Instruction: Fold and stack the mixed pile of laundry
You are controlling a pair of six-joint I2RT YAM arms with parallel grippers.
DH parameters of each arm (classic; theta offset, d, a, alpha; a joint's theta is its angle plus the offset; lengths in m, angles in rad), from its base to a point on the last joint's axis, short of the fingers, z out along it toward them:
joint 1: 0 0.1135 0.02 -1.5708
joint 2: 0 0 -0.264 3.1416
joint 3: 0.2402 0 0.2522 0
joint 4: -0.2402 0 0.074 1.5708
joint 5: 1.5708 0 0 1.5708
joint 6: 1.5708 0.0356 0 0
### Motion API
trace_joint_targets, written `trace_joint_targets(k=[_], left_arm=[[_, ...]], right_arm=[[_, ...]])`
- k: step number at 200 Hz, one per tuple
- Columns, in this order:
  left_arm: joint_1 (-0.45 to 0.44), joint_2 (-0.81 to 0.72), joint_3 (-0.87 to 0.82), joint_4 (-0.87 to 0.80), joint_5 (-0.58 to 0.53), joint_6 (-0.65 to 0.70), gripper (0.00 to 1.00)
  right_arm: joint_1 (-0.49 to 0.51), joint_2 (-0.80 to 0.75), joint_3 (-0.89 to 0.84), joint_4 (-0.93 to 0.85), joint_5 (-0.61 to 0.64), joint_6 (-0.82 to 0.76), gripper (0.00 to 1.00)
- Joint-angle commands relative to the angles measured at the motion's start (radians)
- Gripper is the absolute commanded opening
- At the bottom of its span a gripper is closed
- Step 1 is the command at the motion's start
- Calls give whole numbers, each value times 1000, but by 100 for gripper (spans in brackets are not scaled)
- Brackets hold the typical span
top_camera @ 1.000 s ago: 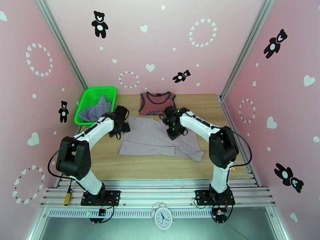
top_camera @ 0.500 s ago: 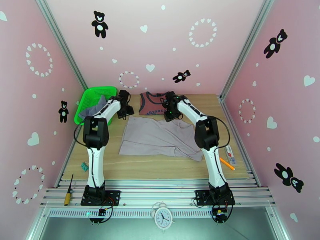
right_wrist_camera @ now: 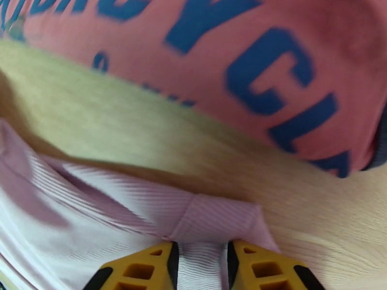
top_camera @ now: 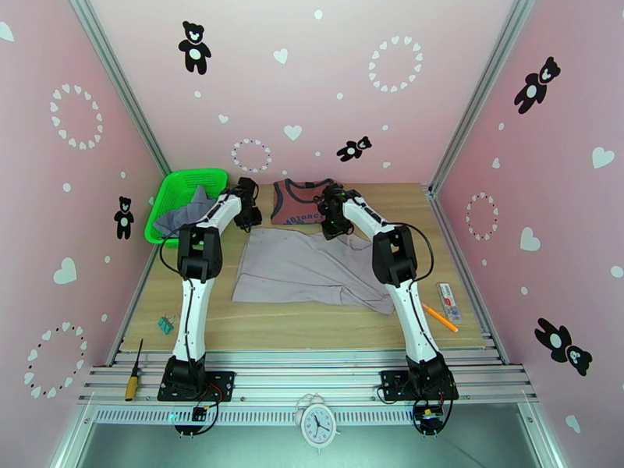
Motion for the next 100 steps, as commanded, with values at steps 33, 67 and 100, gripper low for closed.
trace_joint_targets(k=[33, 67, 100], left_arm=[[-6, 49, -3, -37, -14, 20, 0], [-5, 45, 0, -28, -10, 23, 0], [-5, 49, -5, -16, 20, 25, 0]], right_arm=[[-9, -48, -3, 48, 26, 17, 42], [-11, -59, 19, 47, 10, -55, 48], [-15, 25, 94, 6, -54, -56, 46]])
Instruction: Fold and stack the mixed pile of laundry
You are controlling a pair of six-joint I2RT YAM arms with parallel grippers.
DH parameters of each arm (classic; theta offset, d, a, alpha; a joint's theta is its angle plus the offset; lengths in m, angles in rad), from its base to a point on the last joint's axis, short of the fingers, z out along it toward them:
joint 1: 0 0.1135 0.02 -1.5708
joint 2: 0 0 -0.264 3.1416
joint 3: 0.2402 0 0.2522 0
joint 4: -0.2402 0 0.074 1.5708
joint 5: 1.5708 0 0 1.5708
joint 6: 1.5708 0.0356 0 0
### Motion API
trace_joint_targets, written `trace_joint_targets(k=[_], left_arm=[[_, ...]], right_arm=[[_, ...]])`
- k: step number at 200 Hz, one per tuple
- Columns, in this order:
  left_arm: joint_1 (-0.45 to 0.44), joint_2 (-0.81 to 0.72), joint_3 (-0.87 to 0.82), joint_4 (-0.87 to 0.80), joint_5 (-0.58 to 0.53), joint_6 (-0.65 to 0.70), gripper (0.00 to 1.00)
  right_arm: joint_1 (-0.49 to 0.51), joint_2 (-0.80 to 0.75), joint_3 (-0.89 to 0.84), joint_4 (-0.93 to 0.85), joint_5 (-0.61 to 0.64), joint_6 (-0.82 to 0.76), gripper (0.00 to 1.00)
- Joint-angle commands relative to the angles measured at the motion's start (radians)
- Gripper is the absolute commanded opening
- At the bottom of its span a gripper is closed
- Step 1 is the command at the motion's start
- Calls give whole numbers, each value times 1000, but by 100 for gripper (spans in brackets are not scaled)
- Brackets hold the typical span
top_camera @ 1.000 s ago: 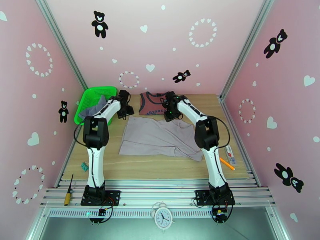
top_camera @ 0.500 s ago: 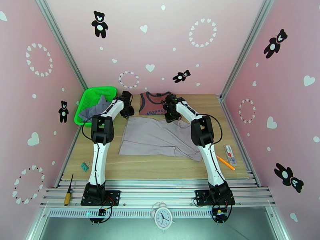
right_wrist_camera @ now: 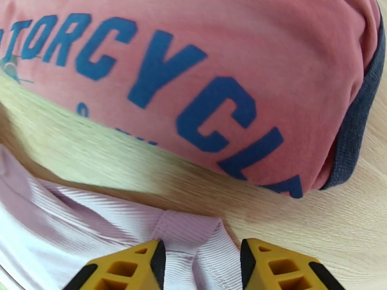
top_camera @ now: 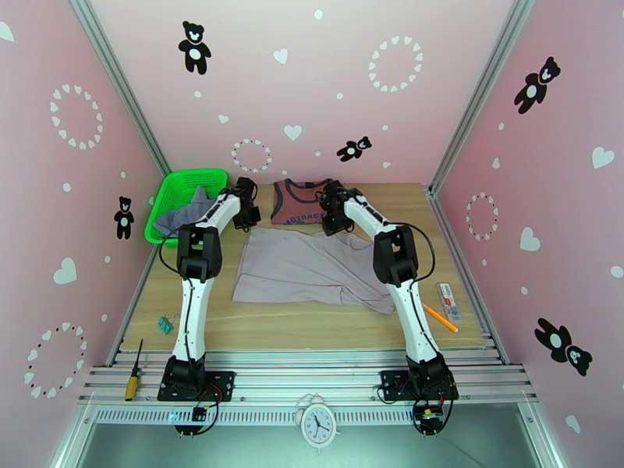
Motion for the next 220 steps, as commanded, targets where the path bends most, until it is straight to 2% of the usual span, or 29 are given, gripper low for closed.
trace_joint_targets(k=[1, 21, 42, 74, 98, 152, 220], left_arm=[[-6, 48, -8, -14, 27, 20, 0], [-6, 46, -17, -2, 44, 26, 0], [-6, 24, -49, 26, 50, 39, 0], [-6, -20, -88, 66, 60, 55, 0], [-6, -53, -104, 89, 68, 56, 0], [-6, -202, -183, 158, 95, 37, 0], [-6, -422, -345, 197, 50, 52, 0]], right_arm=[[-7, 34, 66, -22, -57, -20, 46], [-9, 77, 84, -17, -95, 1, 43], [-20, 120, 110, -21, -140, 25, 34], [-32, 143, 110, -23, -189, 46, 17], [-32, 126, 103, -18, -188, 52, 0], [-33, 22, 89, 26, -197, 62, 0], [-33, -125, -19, 70, -196, 69, 0]])
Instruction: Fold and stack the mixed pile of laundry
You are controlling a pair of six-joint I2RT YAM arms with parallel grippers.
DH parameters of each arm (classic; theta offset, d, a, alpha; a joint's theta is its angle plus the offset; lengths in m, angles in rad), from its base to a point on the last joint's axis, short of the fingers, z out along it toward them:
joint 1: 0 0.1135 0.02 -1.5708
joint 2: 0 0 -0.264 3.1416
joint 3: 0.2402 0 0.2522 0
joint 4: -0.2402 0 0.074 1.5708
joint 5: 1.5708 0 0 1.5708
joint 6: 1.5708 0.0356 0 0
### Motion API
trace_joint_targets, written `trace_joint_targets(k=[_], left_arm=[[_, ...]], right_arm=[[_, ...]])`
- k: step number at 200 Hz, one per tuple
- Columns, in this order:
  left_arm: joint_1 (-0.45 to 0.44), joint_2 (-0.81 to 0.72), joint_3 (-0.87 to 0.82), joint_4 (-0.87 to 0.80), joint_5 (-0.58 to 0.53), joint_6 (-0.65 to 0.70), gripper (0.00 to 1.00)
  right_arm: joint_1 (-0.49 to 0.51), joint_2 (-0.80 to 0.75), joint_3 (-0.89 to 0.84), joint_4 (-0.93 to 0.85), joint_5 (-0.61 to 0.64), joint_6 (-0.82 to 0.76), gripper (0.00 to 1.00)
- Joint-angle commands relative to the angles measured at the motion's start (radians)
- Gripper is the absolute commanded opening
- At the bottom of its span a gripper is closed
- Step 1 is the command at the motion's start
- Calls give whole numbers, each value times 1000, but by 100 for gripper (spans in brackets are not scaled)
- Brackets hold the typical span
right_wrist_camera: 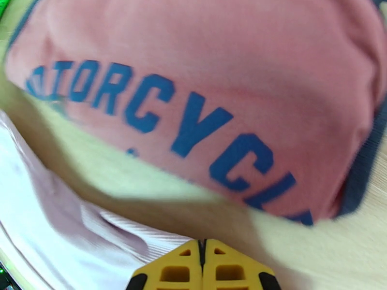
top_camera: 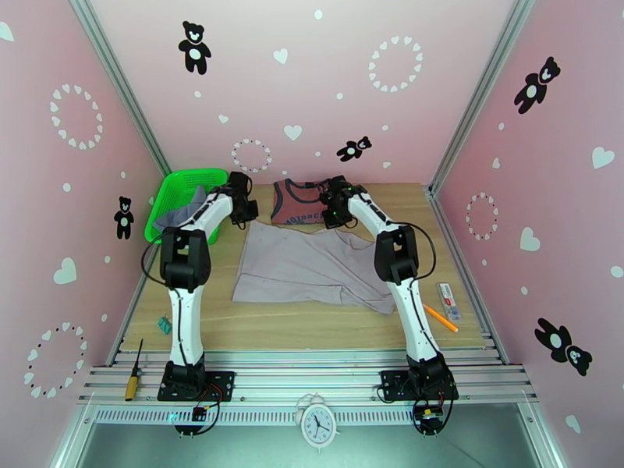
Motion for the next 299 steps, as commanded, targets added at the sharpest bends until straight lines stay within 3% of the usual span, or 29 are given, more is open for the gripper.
trace_joint_targets(k=[1, 96, 157, 190, 200, 216, 225, 234, 262, 299], left_arm=[[-6, -86, -62, 31, -15, 11, 0], [-11, -350, -447, 160, -30, -16, 0], [-89, -475, -721, 241, -84, -62, 0], [-117, -557, -878, 298, -182, -136, 0], [-116, -592, -910, 304, -222, -158, 14], [-118, -652, -932, 273, -305, -185, 29], [-118, -679, -928, 241, -354, -196, 46], [-118, -695, -915, 206, -390, -200, 50], [-121, -701, -857, 147, -385, -199, 50], [-138, -608, -794, 177, -270, -197, 37]], right_arm=[[1, -113, -49, 36, -10, 13, 0], [5, -409, -487, 234, -51, 59, 0], [60, -575, -858, 393, -38, 126, 0], [77, -628, -979, 430, 8, 178, 31], [77, -651, -993, 423, 34, 186, 35], [77, -700, -1009, 401, 83, 199, 37], [76, -734, -1016, 386, 119, 209, 38], [76, -764, -1020, 366, 163, 220, 38], [54, -811, -1034, 292, 299, 256, 36], [-27, -735, -1040, 271, 305, 232, 32]])
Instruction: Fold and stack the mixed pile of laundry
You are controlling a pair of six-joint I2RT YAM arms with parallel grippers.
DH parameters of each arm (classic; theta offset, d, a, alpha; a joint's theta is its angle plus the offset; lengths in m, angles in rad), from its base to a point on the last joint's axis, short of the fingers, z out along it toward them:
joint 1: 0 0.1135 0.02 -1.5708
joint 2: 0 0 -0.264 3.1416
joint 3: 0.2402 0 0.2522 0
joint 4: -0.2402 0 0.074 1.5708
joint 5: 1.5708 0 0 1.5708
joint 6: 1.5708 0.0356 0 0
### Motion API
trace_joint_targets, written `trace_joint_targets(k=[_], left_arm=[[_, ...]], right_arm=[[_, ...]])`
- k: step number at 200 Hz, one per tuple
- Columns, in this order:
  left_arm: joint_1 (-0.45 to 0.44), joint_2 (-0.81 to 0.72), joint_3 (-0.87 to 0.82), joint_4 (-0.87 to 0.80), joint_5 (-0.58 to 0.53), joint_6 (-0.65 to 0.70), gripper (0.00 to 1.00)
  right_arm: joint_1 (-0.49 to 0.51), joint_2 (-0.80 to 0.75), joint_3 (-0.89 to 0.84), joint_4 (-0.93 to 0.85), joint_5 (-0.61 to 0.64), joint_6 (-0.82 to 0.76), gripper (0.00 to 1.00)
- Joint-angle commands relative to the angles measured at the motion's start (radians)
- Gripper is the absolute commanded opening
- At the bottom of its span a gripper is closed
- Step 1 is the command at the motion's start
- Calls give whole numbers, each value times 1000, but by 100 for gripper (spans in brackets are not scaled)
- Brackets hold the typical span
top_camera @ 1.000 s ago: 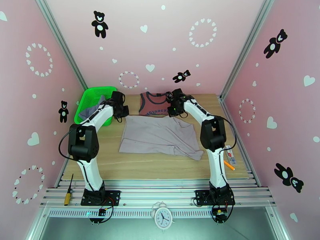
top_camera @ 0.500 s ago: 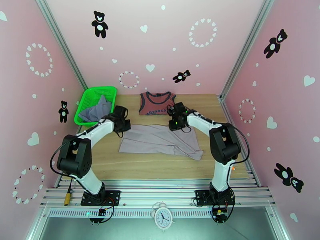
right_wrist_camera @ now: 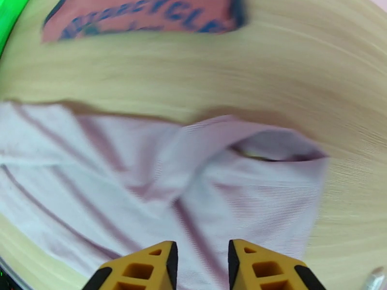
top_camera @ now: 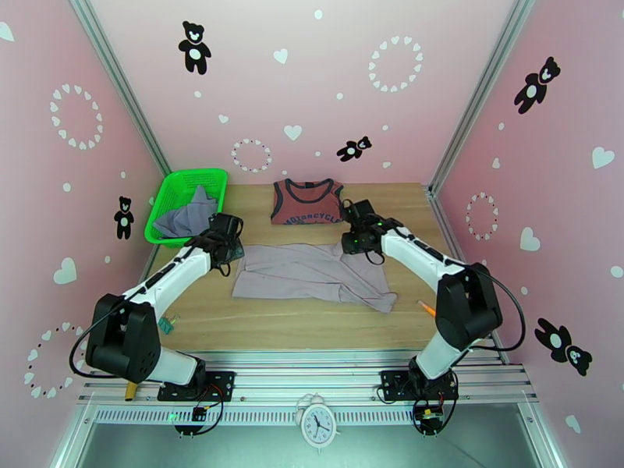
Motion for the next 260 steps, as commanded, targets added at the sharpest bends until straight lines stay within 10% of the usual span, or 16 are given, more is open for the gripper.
trace_joint_targets(k=[1, 135, 196, 260], left_arm=[[-15, 76, 50, -6, 66, -5, 37], [-24, 461, 123, 23, 64, -52, 25], [-69, 486, 185, -27, 88, -92, 23], [-104, 322, 371, -185, 63, -71, 50]], right_arm=[[-46, 63, -22, -63, 59, -1, 32], [-282, 505, 348, -196, 33, -64, 3], [-361, 694, 663, -284, -53, -140, 2], [-369, 687, 851, -364, -146, -228, 21]])
